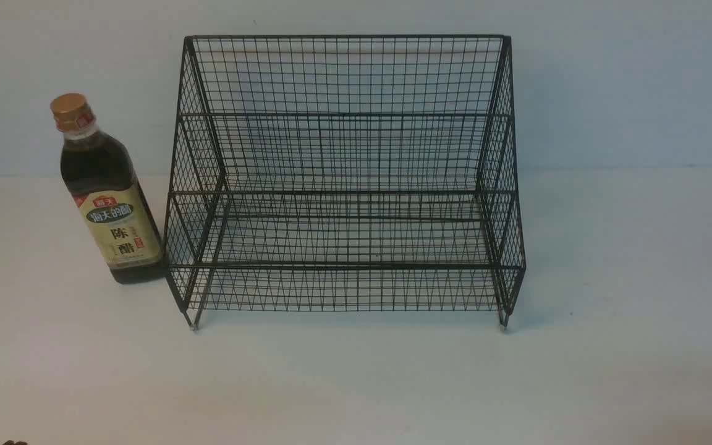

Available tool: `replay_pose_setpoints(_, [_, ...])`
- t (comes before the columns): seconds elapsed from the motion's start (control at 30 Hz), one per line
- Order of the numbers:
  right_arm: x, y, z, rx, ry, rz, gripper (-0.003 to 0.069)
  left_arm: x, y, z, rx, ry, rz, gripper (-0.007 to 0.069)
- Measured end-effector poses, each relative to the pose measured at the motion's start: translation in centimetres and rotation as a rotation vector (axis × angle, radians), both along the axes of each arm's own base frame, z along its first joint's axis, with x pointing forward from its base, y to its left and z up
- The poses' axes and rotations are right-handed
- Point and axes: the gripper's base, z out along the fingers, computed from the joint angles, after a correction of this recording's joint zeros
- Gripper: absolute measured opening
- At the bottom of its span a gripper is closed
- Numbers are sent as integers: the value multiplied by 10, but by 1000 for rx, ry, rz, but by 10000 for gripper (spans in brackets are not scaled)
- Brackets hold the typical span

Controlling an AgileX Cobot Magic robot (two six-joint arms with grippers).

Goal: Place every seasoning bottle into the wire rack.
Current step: Use the left arm to grab the condiment bottle closest to it

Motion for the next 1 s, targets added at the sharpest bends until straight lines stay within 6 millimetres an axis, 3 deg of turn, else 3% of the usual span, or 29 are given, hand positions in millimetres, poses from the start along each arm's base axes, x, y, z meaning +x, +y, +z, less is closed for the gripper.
replay_pose_setpoints(0.8, [0,0,0,0,0,0,-15,0,0,0,0,0,0,-5])
replay_pose_setpoints(0.87, [0,0,0,0,0,0,-15,0,0,1,-22,-3,2,-5])
replay_pose_setpoints(1.0, [0,0,0,0,0,0,-15,2,-3,9,-224,-79,23,-5])
